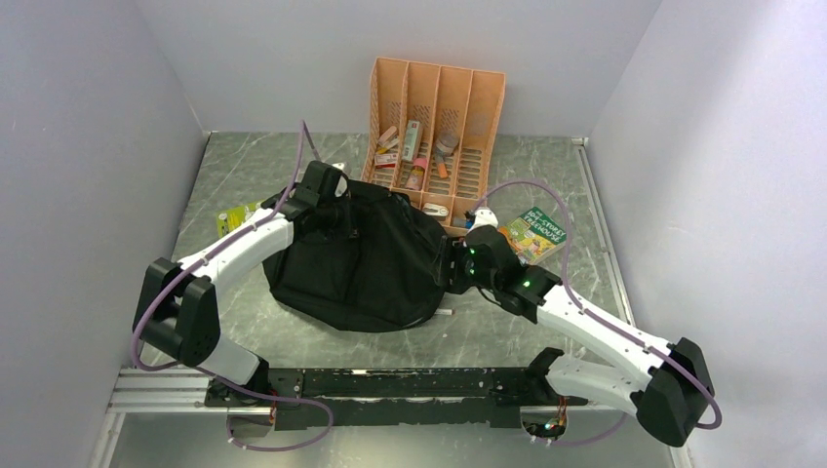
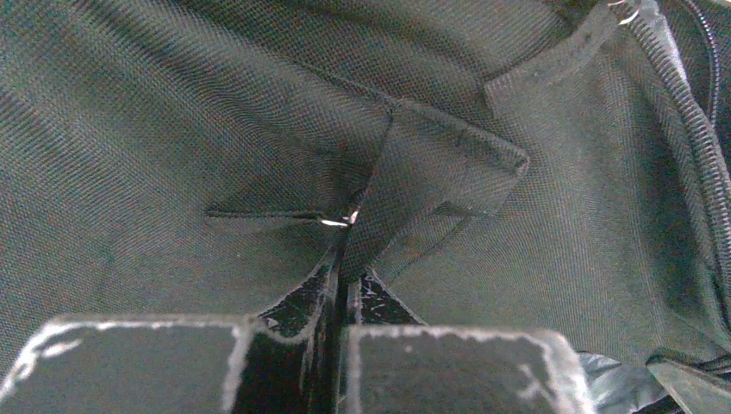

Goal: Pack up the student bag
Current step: Adjust the student bag at the center of the board.

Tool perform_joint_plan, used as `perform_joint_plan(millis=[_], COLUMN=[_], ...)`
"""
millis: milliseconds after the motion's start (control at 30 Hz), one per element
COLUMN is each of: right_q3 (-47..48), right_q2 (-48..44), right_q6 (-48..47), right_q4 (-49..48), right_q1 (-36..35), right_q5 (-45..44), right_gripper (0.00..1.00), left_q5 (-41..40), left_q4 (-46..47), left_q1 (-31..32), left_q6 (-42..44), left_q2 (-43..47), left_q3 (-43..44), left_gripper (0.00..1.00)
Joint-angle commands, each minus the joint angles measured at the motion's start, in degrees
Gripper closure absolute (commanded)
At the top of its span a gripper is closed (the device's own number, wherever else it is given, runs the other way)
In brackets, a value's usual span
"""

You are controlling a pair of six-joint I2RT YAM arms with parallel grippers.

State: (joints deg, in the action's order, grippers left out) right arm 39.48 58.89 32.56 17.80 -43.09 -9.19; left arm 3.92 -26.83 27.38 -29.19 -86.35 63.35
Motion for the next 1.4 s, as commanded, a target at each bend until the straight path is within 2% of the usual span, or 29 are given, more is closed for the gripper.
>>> perform_joint_plan(millis=[0,300,633,767,900,1000,1100,1233,1367], right_q3=[-1.11,-0.50,-0.29,-1.57,-3.54,-5.82,-7.78,-9.13,-9.90], right_q2=[-2.77,-4.47,-1.61,-0.38,0.92,0.48,-1.06,-3.69,-6.20], right_q6=[1.41,2.83,1.56,0.61,0.55,1.42,2.93,3.51,4.89], right_q4=[1.15,8.49,9.56,6.22,-0.25,-5.74,-9.31,-11.15,-12.62], right_q1=[0.18,0.17,0.16,0.20,0.16,0.12,0.18,0.16,0.18], right_q5=[1.77,-1.94,-5.05,-5.64,-2.85,0.00,1.42,1.08,0.86], right_gripper=[0.29,0.41,0.56,0.63,0.78,0.86,1.00,1.00,1.00], left_q5=[0.35,0.65,0.47,1.99,3.10,2.56,2.02,0.31,-2.73], left_q4=[3.26,3.53,3.18,3.98,4.25,4.02,3.75,2.29,1.21], left_q1=[-0.32,-0.31,-0.31,-0.31,-0.09,0.08,0.30,1.10,4.47], left_q6=[0.18,-0.05,0.39,0.64,1.78,2.49,2.94,3.46,3.60], left_q2=[-0.40,-0.93,-1.06,-1.32,-1.22,-0.52,0.49,2.76,5.53], left_q3=[0.02,0.04,0.54,0.36,0.74,1.03,1.17,2.47,5.13], left_gripper=[0.95,0.95,0.95,0.95,0.95,0.94,0.77,0.55,0.46])
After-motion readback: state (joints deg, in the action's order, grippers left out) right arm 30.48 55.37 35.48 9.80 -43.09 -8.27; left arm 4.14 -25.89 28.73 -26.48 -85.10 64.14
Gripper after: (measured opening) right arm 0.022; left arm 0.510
